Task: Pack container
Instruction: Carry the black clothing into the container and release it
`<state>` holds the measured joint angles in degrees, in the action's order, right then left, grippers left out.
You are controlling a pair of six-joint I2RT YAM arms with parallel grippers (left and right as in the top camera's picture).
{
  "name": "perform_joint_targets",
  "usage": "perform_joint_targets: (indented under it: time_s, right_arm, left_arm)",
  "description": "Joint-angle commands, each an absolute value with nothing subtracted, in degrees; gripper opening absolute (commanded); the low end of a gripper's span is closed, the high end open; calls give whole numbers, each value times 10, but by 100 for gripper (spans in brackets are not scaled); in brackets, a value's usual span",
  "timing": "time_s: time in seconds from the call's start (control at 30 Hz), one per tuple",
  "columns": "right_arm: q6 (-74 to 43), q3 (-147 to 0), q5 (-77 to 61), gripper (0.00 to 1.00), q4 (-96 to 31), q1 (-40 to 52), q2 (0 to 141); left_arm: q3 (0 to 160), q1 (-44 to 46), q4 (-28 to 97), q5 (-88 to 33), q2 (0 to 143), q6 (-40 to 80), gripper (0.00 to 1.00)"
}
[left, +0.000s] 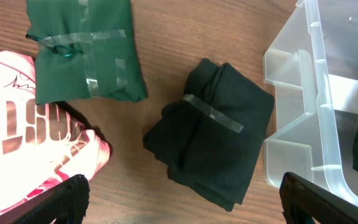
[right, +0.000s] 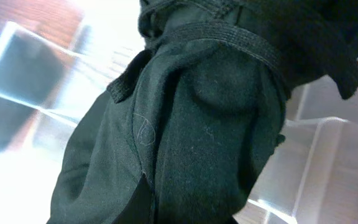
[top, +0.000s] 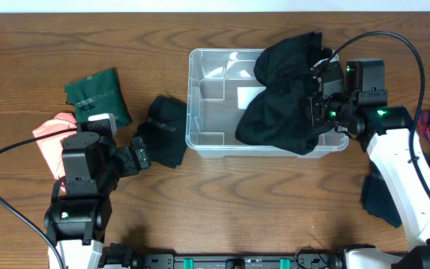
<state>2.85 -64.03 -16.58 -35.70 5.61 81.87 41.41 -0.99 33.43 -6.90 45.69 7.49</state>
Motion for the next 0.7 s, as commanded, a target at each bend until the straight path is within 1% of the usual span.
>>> perform_joint_targets:
  time_s: [0.0, 0.03, 0.07, 0.1, 0.23, 0.43, 0.47, 0.5, 0.53, 0.57, 0.6, 0.63, 0.67]
  right_arm:
    - [22, -660, -113, 5, -361, 62, 817]
    - [22, -660, -107, 24, -365, 62, 817]
    - [23, -660, -103, 59, -368, 62, 817]
    - [22, -660, -100, 99, -368, 62, 817]
    - [30, -672, -101, 99, -352, 66, 800]
    - [69, -763, -104, 99, -328, 91, 768]
    - [77, -776, -104, 98, -327, 99, 768]
    - [81, -780, -102, 89, -325, 105, 769]
    - [83, -780, -98, 77, -323, 111, 772]
    - [78, -778, -83, 44, -334, 120, 788]
    - [65, -775, -72, 31, -342, 121, 801]
    - [52, -771, -66, 23, -351, 122, 819]
    - [48, -766, -66, 20, -355, 122, 834]
  left_arm:
    - [425, -8, 336, -70, 463, 72, 98]
    - [425, -8, 336, -70, 463, 72, 98]
    - [425, -8, 336, -70, 464, 72, 98]
    - [425, -8, 336, -70, 465, 72, 98]
    - [425, -8, 336, -70, 467, 72, 98]
    - [425, -8, 336, -70, 467, 72, 98]
    - [425, -8, 336, -70, 467, 72, 98]
    - [425, -8, 336, -70, 467, 72, 98]
    - [425, -8, 336, -70, 467, 72, 98]
    - [425, -8, 336, -70, 467, 72, 98]
    - [425, -8, 336, -70, 467, 72, 98]
    - [425, -8, 337, -70, 467, 72, 98]
    - [425, -8, 337, -70, 467, 72, 98]
